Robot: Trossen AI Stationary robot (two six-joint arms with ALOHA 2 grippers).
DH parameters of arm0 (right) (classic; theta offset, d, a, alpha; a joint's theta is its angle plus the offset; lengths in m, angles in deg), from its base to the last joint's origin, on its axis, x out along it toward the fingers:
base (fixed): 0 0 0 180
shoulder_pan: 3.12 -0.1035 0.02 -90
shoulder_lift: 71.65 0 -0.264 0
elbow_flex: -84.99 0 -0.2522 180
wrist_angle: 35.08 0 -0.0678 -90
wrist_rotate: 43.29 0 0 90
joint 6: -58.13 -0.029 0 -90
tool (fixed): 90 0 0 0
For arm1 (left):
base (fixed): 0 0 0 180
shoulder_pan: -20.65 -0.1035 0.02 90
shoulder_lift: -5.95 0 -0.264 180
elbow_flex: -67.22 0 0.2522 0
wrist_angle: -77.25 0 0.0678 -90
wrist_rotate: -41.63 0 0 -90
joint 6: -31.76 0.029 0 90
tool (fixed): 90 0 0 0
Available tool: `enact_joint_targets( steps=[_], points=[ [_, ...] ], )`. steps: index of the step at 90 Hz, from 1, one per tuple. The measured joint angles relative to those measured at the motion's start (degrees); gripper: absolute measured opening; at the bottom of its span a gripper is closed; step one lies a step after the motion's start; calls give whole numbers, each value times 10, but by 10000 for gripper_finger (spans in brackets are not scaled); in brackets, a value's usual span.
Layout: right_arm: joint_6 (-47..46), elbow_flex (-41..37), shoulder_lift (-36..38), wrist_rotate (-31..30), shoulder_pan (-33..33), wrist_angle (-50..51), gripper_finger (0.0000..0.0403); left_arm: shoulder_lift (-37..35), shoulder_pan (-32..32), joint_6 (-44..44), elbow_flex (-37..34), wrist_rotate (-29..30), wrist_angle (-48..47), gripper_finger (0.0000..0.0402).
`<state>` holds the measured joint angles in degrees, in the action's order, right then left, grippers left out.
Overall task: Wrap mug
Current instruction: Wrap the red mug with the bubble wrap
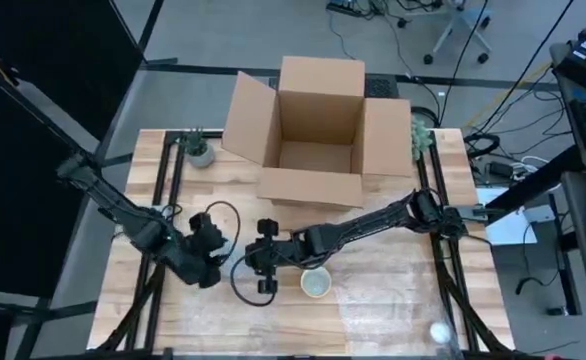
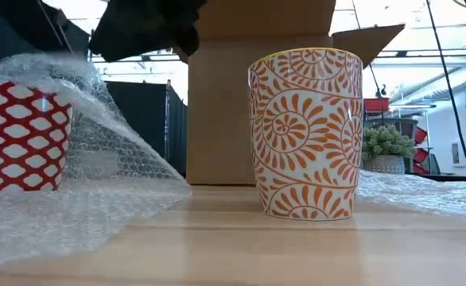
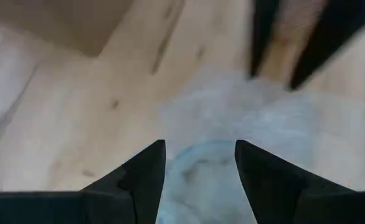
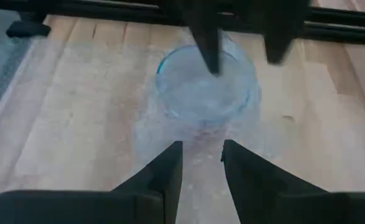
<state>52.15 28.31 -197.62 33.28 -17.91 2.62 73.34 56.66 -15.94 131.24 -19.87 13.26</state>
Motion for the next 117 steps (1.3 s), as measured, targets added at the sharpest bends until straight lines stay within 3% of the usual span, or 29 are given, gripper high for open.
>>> enact_joint_targets(
  steps=[35, 73, 117],
  points=[
    [7, 0, 0, 0, 1, -1, 102, 83, -8, 63, -17, -28, 5, 183],
    [7, 1, -11, 0, 1, -42, 102, 154, -7, 91, -13, -11, 42, 183],
    [-4, 1, -44, 0, -6, -81, 102, 134, -7, 92, -16, -16, 48, 183]
  ],
)
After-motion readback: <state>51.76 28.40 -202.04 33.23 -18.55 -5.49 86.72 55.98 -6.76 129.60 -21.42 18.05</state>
